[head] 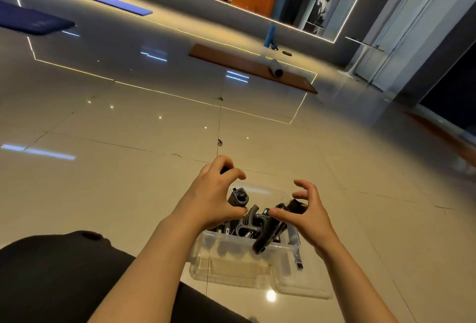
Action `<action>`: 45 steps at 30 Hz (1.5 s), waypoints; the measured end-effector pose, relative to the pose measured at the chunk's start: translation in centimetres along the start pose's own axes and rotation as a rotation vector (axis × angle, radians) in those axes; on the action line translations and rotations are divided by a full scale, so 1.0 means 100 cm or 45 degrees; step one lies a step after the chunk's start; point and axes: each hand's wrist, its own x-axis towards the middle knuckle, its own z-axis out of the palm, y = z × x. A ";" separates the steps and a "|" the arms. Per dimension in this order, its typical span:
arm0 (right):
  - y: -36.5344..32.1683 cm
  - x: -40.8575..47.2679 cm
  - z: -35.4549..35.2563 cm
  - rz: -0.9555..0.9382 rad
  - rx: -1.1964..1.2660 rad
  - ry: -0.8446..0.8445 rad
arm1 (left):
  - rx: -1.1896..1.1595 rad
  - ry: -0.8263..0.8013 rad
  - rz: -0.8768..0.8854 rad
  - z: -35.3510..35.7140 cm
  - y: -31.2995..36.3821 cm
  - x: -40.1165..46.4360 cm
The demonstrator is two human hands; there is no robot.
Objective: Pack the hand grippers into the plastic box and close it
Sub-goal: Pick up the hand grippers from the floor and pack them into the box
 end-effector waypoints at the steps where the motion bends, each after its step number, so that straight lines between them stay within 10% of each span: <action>1: 0.004 0.008 -0.005 -0.024 0.005 -0.037 | -0.006 0.029 -0.058 0.005 0.001 0.003; 15: 0.065 0.112 -0.022 -0.377 -0.293 -0.491 | 0.148 0.429 -0.515 0.060 0.014 0.010; 38: 0.151 0.210 0.005 -0.491 -0.377 -0.713 | 0.160 0.314 -0.558 0.138 -0.013 0.097; 45: 0.185 0.235 -0.015 -1.266 -1.088 -1.038 | 0.194 0.117 -0.555 0.151 -0.036 0.109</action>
